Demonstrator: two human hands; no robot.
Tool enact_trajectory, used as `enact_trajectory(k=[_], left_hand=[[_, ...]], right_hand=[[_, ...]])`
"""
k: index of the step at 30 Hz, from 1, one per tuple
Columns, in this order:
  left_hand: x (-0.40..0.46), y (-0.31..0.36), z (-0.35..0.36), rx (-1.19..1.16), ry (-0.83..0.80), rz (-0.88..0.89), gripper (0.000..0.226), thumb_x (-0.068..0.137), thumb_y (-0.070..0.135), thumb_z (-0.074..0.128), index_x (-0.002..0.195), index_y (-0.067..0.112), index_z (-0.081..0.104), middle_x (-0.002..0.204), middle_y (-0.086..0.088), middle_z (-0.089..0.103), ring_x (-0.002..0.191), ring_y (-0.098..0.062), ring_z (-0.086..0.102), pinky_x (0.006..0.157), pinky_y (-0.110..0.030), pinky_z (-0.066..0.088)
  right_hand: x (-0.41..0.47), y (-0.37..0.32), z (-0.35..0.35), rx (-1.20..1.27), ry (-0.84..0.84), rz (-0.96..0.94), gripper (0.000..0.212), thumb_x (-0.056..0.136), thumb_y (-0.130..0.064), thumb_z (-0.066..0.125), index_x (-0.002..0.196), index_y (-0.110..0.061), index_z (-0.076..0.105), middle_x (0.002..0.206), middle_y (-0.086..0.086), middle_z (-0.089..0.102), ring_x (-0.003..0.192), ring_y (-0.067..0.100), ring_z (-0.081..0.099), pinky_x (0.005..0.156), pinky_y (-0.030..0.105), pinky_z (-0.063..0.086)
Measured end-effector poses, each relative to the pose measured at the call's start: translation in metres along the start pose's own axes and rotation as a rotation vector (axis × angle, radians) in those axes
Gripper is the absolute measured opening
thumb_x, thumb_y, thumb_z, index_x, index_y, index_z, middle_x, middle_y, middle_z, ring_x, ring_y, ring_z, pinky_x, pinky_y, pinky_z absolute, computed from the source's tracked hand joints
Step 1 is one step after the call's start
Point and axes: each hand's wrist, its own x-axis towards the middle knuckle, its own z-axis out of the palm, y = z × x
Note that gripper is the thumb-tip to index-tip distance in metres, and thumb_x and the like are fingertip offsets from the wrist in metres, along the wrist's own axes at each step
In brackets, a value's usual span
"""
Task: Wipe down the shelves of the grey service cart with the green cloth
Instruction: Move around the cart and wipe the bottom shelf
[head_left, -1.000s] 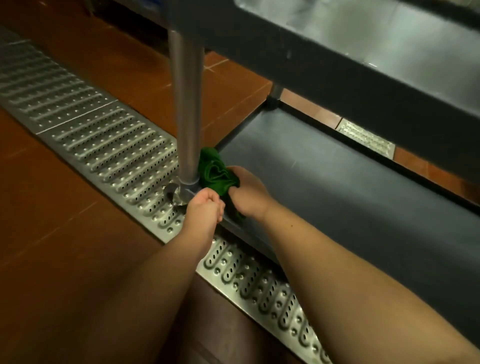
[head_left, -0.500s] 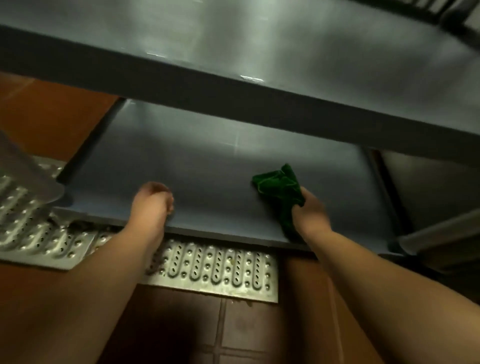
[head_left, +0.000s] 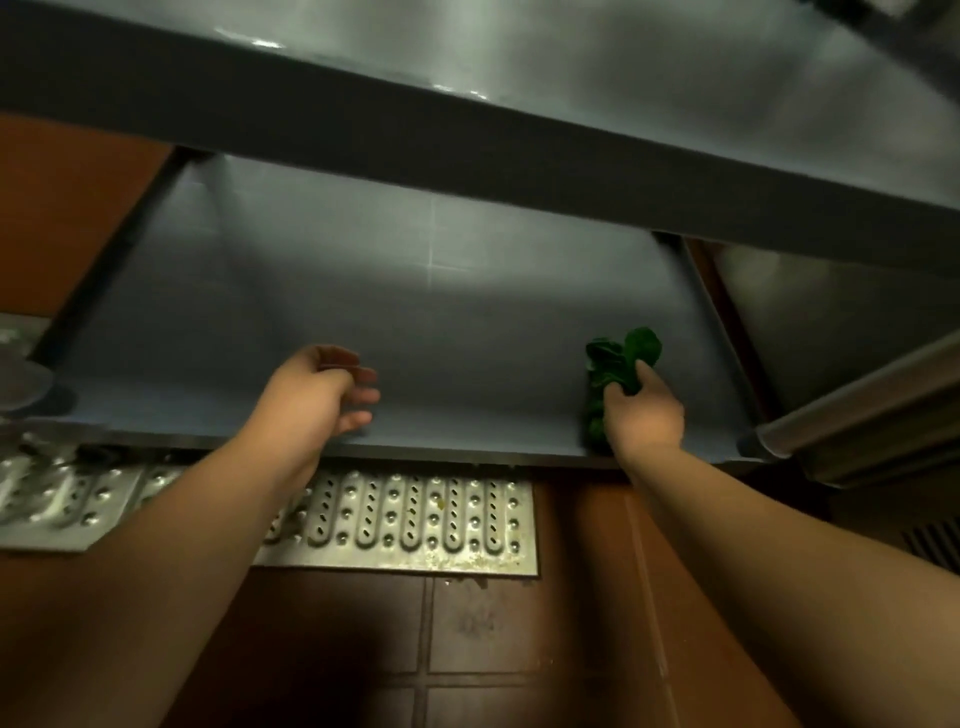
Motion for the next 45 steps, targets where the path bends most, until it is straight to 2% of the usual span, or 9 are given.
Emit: enact_trajectory(k=[13,17,20,24,27,34,37,41,45], left_hand=[[-0.016,0.004,-0.155,-0.058,0.285,-0.097,0.020,0.094,0.004,0.048,0.113,0.008,0.052,0.103,-0.013,0.066,0.085,-0.022,0.066,0.075,-0.036,0.055],[-0.030,0.005,-0.173,-0.036,0.314,-0.097,0.018,0.095,0.004,0.047,0.112,0.009,0.051,0.103,-0.011,0.065,0.086,-0.022,0.065,0.079,-0.038,0.055],[-0.034,0.008,-0.164,-0.029,0.305,-0.098,0.015,0.094,0.003,0.047,0.106,0.011,0.053,0.103,-0.012,0.065,0.087,-0.024,0.066,0.076,-0.038,0.055],[-0.027,0.016,-0.121,-0.018,0.217,-0.068,0.013,0.094,0.005,0.049,0.102,0.014,0.054,0.102,-0.011,0.065,0.084,-0.021,0.066,0.070,-0.033,0.055],[-0.024,0.016,-0.072,-0.044,0.114,-0.069,0.016,0.093,0.003,0.049,0.106,0.012,0.054,0.098,-0.010,0.066,0.078,-0.019,0.065,0.068,-0.031,0.054],[-0.034,0.001,0.004,-0.031,-0.056,-0.105,0.018,0.094,0.000,0.045,0.103,0.012,0.054,0.093,-0.009,0.065,0.073,-0.018,0.065,0.066,-0.032,0.054],[-0.032,-0.008,0.006,-0.030,-0.031,-0.104,0.017,0.095,0.001,0.044,0.103,0.013,0.054,0.094,-0.009,0.065,0.076,-0.019,0.065,0.068,-0.033,0.054],[-0.029,-0.014,0.000,-0.049,0.014,-0.108,0.017,0.094,0.001,0.045,0.106,0.011,0.053,0.094,-0.010,0.065,0.076,-0.019,0.064,0.067,-0.031,0.053],[-0.029,-0.014,-0.012,-0.052,0.020,-0.098,0.018,0.094,0.001,0.044,0.104,0.013,0.054,0.095,-0.009,0.066,0.078,-0.020,0.065,0.070,-0.034,0.053]], right_hand=[[-0.178,-0.194,0.171,0.014,-0.444,-0.552,0.050,0.095,-0.028,0.052,0.144,-0.033,0.047,0.129,0.004,0.066,0.113,0.029,0.062,0.089,0.029,0.047],[-0.185,-0.211,0.190,0.123,-0.600,-0.539,0.052,0.094,-0.023,0.051,0.144,-0.035,0.048,0.132,-0.001,0.064,0.111,0.024,0.064,0.087,0.026,0.048],[-0.164,-0.207,0.180,0.450,-0.694,-0.314,0.041,0.093,-0.013,0.050,0.128,-0.030,0.063,0.113,0.000,0.071,0.098,0.023,0.069,0.080,0.027,0.055],[-0.131,-0.176,0.137,0.720,-0.651,-0.136,0.029,0.095,-0.007,0.054,0.103,-0.030,0.069,0.097,0.000,0.074,0.088,0.020,0.072,0.077,0.032,0.059],[-0.105,-0.138,0.096,0.673,-0.614,-0.149,0.032,0.094,-0.004,0.056,0.095,-0.033,0.070,0.093,0.000,0.075,0.088,0.020,0.073,0.079,0.035,0.060],[-0.017,-0.021,-0.010,0.169,-0.165,-0.168,0.044,0.096,-0.007,0.052,0.137,-0.022,0.056,0.122,0.009,0.067,0.110,0.029,0.063,0.084,0.027,0.045],[0.017,0.035,-0.047,0.107,0.057,-0.047,0.047,0.095,-0.008,0.051,0.141,-0.014,0.053,0.128,0.018,0.064,0.116,0.040,0.060,0.094,0.040,0.049],[0.032,0.063,-0.052,0.115,0.085,0.153,0.050,0.099,-0.012,0.046,0.149,-0.013,0.042,0.144,0.018,0.052,0.129,0.041,0.049,0.107,0.041,0.039],[0.023,0.031,-0.015,0.120,0.103,0.115,0.049,0.100,-0.018,0.042,0.149,-0.020,0.041,0.144,0.013,0.053,0.127,0.038,0.052,0.104,0.037,0.041]])
